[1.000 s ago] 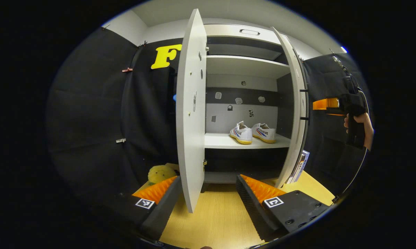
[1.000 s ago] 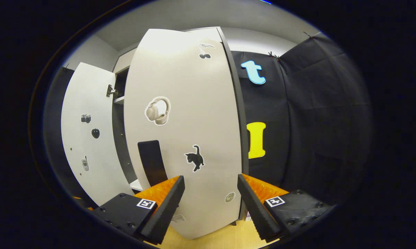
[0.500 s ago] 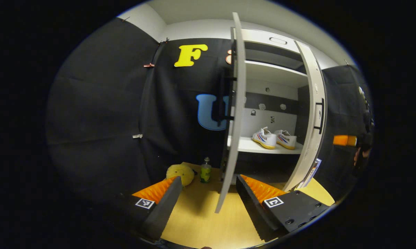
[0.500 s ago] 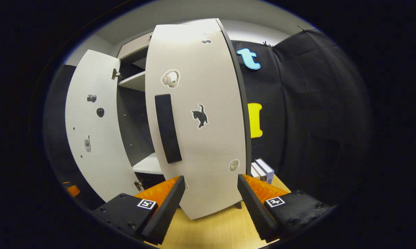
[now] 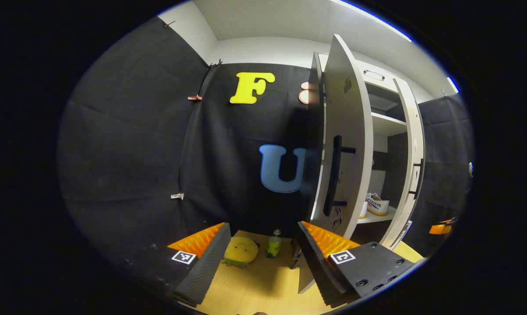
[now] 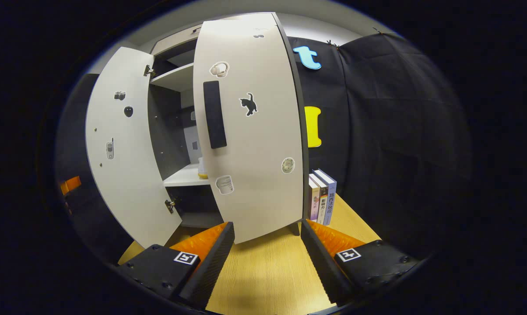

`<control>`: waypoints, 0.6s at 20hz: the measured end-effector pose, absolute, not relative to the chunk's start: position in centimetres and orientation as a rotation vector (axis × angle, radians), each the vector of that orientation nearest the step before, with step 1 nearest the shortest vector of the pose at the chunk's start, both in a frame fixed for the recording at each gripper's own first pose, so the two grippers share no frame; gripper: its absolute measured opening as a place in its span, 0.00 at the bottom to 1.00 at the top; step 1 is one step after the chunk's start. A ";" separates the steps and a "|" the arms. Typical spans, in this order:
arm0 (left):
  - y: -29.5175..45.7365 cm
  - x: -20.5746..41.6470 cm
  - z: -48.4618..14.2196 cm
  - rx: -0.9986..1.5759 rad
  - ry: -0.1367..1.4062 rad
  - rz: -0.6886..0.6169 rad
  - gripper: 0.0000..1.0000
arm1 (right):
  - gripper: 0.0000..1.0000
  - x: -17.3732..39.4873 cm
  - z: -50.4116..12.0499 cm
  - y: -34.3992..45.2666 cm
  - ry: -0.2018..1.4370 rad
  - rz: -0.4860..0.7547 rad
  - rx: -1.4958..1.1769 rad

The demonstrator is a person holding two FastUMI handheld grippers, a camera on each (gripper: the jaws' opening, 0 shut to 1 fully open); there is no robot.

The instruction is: Grab one shoe with the right hand and put it into the shoe cabinet, grab the other shoe with the left hand and put it into the shoe cabinet; then close the right door with the right hand and the left door with the left hand.

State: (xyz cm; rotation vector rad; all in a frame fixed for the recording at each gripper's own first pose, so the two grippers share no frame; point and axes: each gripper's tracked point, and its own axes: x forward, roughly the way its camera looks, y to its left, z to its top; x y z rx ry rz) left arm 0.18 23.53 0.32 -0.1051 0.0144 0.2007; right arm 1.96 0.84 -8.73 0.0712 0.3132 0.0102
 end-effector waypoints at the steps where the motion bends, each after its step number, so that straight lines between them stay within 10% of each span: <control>1: 23.8 0.9 1.1 -0.101 0.009 0.187 0.95 | 0.98 1.3 -9.1 1.0 0.322 0.012 0.063; 12: 23.0 9.8 5.8 -0.117 0.008 0.013 0.95 | 0.99 -4.0 -12.8 1.2 0.409 -0.008 0.049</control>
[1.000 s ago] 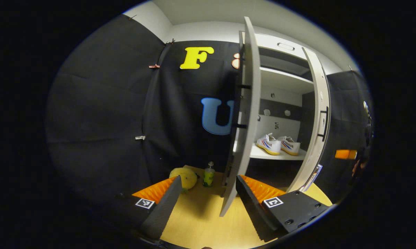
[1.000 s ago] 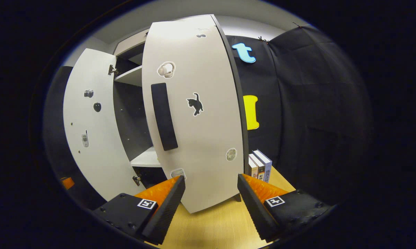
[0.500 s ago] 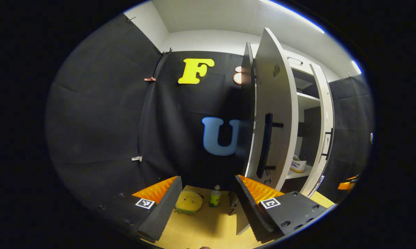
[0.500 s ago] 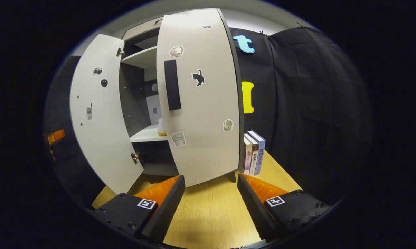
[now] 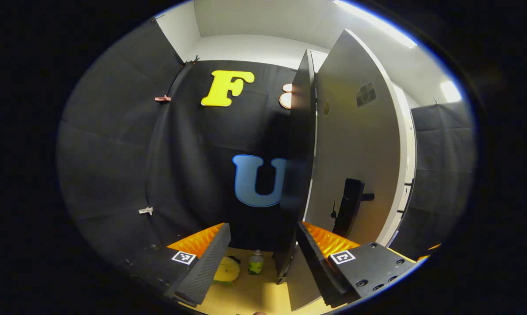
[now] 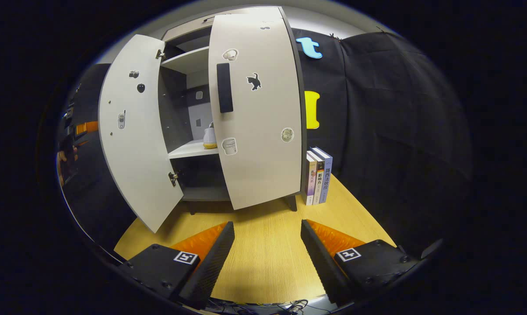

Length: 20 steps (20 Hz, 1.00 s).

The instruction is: Grab one shoe with the right hand and put it into the shoe cabinet, grab the other shoe with the left hand and put it into the shoe cabinet; then close the right door with the right hand and the left door with the left hand.

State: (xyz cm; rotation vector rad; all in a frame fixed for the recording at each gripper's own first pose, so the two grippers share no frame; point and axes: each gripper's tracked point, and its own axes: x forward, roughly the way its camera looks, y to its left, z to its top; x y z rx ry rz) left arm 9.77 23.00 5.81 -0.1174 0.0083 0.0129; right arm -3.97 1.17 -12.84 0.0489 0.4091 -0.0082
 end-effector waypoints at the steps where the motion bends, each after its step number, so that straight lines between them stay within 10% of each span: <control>1: 22.6 10.3 6.0 -0.120 0.015 -0.002 0.95 | 0.99 -4.0 -13.0 1.0 0.410 -0.014 0.050; 20: 10.7 12.0 6.2 -0.053 0.066 0.003 0.89 | 0.99 0.7 -14.2 -2.6 0.418 0.071 0.082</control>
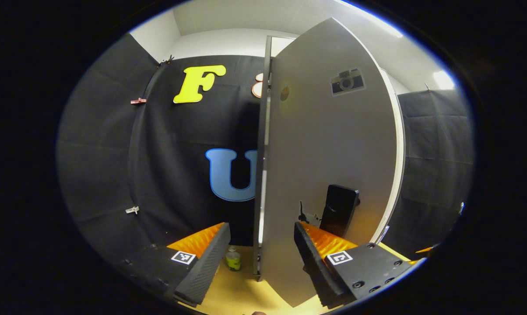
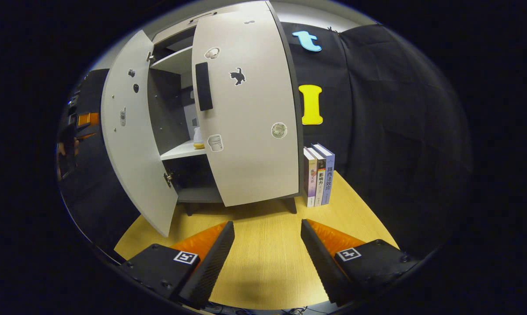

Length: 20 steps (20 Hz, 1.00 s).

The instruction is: Grab one shoe with the right hand and put it into the shoe cabinet, grab the other shoe with the left hand and put it into the shoe cabinet; then close the right door with the right hand and the left door with the left hand.

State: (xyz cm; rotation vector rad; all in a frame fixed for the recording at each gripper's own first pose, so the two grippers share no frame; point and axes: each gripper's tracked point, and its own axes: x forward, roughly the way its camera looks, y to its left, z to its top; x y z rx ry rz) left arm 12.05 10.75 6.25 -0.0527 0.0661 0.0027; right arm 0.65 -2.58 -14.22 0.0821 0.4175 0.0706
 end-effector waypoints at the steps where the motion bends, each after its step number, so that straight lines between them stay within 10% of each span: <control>1: 9.3 12.5 6.2 -0.055 0.061 0.009 0.89 | 0.99 1.0 -14.1 -2.9 0.418 0.085 0.083; 20: 0.8 2.2 1.8 -0.115 0.015 0.121 0.95 | 0.98 6.9 -5.6 -4.5 0.212 0.175 0.109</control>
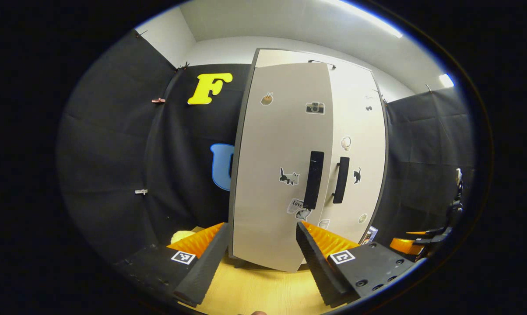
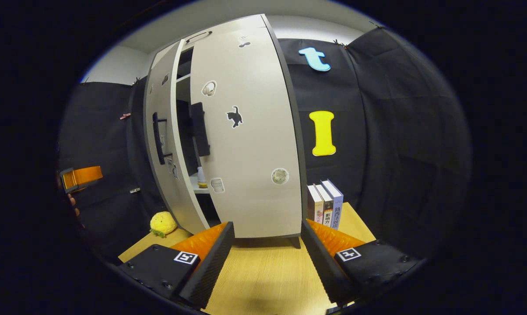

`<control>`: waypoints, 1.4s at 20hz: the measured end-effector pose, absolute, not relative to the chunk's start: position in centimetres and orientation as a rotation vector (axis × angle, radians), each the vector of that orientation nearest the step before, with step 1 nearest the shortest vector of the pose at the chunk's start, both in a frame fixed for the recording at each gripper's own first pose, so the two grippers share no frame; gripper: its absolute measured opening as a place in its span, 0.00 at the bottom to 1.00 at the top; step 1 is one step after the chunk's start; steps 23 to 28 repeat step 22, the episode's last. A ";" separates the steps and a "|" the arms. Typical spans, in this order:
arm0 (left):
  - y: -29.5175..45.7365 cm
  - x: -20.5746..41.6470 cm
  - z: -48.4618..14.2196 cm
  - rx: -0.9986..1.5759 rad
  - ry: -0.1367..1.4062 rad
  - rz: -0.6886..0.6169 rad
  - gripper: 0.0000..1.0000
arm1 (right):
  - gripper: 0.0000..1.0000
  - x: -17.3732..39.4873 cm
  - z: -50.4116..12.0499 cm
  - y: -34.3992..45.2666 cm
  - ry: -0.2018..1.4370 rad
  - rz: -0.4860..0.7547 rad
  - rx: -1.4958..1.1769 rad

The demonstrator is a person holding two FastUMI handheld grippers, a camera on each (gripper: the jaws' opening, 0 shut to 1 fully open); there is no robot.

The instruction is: Grab one shoe with the right hand and put it into the shoe cabinet, grab the other shoe with the left hand and put it into the shoe cabinet; then close the right door with the right hand and the left door with the left hand.

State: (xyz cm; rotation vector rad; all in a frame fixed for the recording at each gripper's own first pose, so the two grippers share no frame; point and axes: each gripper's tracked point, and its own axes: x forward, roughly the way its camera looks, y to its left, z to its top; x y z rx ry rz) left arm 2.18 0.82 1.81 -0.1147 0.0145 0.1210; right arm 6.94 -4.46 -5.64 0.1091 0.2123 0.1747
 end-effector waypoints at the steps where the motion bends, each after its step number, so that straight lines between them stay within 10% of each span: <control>1: 1.0 1.4 1.8 -0.117 0.004 0.133 0.95 | 0.98 7.0 -4.8 -4.5 0.191 0.172 0.103; 28: -2.5 0.5 0.1 -0.064 0.057 0.107 0.95 | 0.98 4.6 -2.2 -7.4 0.109 0.108 0.075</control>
